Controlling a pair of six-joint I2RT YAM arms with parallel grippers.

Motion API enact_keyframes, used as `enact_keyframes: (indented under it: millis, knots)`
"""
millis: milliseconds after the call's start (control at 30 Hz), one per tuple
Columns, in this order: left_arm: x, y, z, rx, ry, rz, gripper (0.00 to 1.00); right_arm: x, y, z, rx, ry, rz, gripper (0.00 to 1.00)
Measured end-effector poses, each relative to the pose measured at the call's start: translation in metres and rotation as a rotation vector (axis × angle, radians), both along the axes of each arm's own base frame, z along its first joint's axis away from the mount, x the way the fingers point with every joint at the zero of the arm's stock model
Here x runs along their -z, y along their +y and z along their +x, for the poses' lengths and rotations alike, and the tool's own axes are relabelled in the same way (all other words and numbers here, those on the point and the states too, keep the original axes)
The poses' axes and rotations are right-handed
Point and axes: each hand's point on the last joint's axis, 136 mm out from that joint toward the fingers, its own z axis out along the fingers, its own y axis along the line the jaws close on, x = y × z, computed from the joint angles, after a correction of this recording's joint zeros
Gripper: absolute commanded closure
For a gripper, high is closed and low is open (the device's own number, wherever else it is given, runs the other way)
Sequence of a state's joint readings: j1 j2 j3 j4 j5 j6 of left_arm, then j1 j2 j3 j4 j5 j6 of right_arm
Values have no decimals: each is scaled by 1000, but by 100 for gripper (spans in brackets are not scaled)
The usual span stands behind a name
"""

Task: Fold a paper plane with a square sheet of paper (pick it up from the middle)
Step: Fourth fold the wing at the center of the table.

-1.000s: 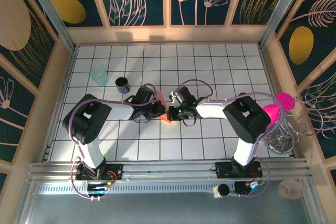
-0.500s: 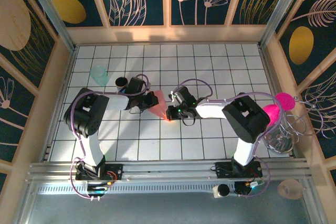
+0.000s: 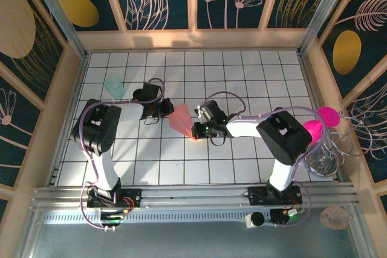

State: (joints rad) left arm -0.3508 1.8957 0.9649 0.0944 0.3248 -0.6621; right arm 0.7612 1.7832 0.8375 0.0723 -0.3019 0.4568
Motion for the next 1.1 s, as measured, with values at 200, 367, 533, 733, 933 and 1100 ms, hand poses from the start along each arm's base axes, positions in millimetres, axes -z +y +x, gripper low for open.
enact_keyframes:
  millis: [200, 367, 533, 733, 933, 1100]
  knots:
    - [-2, 14, 22, -42, -42, 70, 95, -1, -5, 0, 10, -15, -11, 100]
    - [-8, 31, 37, -84, -75, 98, 95, -1, -9, -4, 10, -7, -19, 100]
    - [-21, 25, 32, -63, -91, 69, 94, -3, -10, -5, 11, -4, -22, 100]
    - [-56, 4, 15, -21, -147, -2, 90, -12, -18, -5, 67, 28, -11, 83]
    - [-77, -20, -20, -3, -162, -107, 73, -72, -20, 24, 173, -83, 179, 64]
    - [-69, -32, -56, -24, -107, -215, 64, -88, -30, 46, 224, -122, 262, 63]
